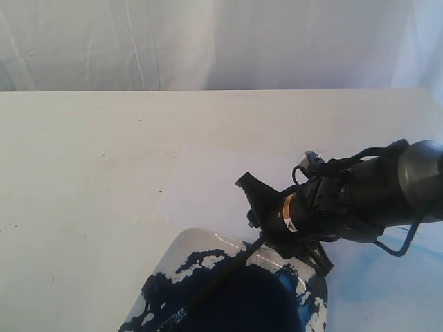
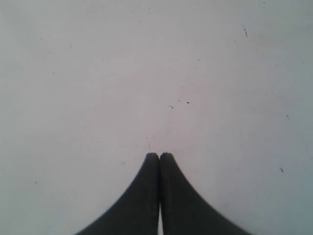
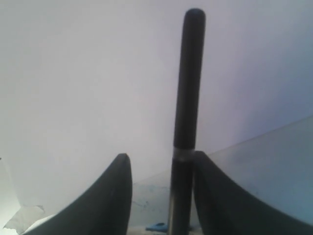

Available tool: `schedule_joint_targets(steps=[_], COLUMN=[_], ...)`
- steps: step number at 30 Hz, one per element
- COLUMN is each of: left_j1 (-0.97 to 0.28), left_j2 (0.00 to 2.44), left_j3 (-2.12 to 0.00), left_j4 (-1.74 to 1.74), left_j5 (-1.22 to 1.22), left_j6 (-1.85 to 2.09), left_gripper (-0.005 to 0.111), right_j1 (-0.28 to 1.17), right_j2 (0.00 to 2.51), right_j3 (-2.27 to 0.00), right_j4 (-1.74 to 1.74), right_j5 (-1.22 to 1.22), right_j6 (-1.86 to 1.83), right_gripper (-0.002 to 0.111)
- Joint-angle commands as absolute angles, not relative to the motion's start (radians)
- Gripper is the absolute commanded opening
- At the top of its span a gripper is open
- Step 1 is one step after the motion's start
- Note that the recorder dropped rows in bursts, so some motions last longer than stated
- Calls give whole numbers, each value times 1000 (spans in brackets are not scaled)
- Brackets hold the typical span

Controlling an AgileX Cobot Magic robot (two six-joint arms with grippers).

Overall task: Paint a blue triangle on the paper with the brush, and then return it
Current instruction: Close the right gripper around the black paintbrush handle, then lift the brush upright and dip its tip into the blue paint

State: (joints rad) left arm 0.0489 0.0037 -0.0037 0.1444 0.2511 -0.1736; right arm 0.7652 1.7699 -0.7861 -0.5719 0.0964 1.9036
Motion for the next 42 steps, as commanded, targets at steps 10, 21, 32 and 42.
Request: schedule_joint_targets(steps=[10,21,32,42], left_j1=[47,47,47,47], left_j2=[0,0,0,0], left_j3=[0,0,0,0], left_j4=[143,143,143,143], left_j5=[254,254,254,254], left_j6=[-179,-179,-179,-179], left_gripper=[0,0,0,0], right_j1=[757,757,757,757], right_j2=[1772,1772,1793,1789], right_j3=[-791,-791,-791,-806], right_j4=[-576,-576,-576,-571], right_j5=[107,112,96,86], right_j6=[1910,1913,1913,1948], right_gripper=[38,30,30,7])
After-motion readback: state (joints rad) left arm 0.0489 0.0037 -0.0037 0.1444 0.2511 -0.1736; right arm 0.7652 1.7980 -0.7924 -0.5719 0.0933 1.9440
